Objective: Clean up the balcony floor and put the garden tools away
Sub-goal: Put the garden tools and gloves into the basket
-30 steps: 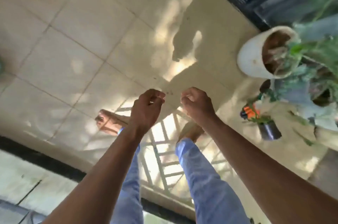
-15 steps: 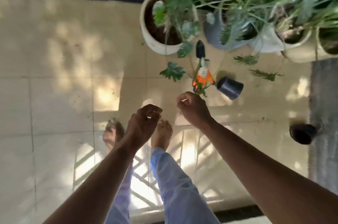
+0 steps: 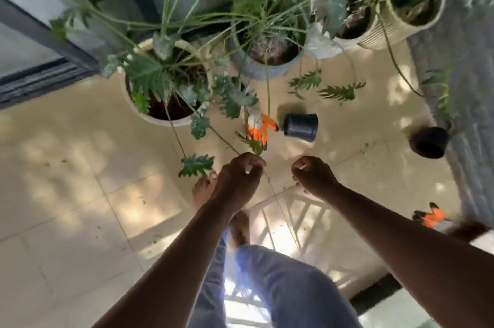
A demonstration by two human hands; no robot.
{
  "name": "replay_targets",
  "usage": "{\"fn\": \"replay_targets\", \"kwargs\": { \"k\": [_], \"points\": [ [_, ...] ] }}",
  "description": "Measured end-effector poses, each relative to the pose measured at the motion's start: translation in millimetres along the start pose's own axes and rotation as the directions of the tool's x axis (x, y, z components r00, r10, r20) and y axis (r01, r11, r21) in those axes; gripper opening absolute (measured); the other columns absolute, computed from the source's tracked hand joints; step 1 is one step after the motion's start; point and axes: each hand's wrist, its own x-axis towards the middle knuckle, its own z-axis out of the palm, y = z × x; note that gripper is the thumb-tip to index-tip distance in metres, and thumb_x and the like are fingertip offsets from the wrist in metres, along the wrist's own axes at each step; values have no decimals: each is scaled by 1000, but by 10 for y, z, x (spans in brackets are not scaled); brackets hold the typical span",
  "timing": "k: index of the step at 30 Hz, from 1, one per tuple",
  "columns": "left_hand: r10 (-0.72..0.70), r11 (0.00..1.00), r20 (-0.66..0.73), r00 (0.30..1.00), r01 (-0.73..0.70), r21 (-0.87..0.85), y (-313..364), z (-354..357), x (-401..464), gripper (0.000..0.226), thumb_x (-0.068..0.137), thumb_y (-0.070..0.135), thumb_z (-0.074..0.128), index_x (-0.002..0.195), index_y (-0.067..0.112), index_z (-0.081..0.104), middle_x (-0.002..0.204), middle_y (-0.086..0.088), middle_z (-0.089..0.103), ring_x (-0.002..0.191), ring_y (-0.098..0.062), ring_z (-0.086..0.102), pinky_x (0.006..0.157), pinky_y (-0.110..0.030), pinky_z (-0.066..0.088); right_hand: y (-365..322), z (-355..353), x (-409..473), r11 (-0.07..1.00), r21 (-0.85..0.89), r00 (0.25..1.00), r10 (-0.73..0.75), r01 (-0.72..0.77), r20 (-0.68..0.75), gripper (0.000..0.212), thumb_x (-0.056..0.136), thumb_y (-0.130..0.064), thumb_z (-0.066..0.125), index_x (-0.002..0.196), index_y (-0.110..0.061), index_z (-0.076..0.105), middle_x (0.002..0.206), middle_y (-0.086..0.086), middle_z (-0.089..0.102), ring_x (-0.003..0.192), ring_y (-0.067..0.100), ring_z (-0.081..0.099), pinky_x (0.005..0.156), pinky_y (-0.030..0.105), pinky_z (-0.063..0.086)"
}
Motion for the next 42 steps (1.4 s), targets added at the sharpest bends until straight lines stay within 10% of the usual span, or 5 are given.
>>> {"fn": "replay_targets", "kwargs": {
  "k": [12, 17, 25, 29, 42],
  "points": [
    [-112, 994, 199, 974, 113, 7, -384, 957, 1130, 22, 102, 9, 55, 101, 24, 71, 99, -1, 74, 68, 15, 62, 67, -10, 49, 309, 415, 1717, 975, -153, 987, -157, 162, 43, 29, 96, -25, 59, 120, -14, 69, 129, 8, 68, 123, 30, 61, 98, 34, 45],
    [-183, 983, 34, 983, 182, 13, -771, 1156, 1822, 23, 99, 22, 58, 116, 18, 73, 116, -6, 74, 97, -18, 65, 96, -44, 57, 166, 684, 2543, 859, -392, 935, -355, 329, 8, 36, 92, -18, 55, 126, -8, 58, 125, 19, 64, 117, 41, 61, 97, 46, 49],
    [-248, 966, -69, 966, 241, -92, -1104, 1192, 2177, 33, 97, 23, 59, 129, 20, 68, 125, -3, 72, 118, -19, 65, 103, -46, 54, -60, 997, 3254, 252, -687, 420, -904, 681, 84, 45, 84, -20, 41, 119, -16, 69, 129, 14, 67, 124, 38, 56, 89, 44, 48],
    [-262, 959, -87, 961, 249, -135, -1192, 1288, 2202, 31, 98, 21, 57, 127, 20, 69, 126, -1, 72, 120, -14, 64, 103, -47, 54, 1528, 1949, 2480, 965, -244, 934, -169, 92, -314, 42, 104, -48, 29, 106, -20, 60, 108, 9, 71, 102, 29, 57, 94, 45, 45],
    [-328, 921, -37, 944, 310, -234, -1207, 1361, 2242, 28, 101, 19, 53, 124, 22, 69, 126, 0, 70, 120, -16, 61, 107, -43, 50, 1380, 2122, 2657, 944, 247, 920, 284, -219, -269, 52, 97, -53, 27, 122, -18, 58, 132, 12, 63, 121, 31, 54, 106, 44, 35]
  ]
}}
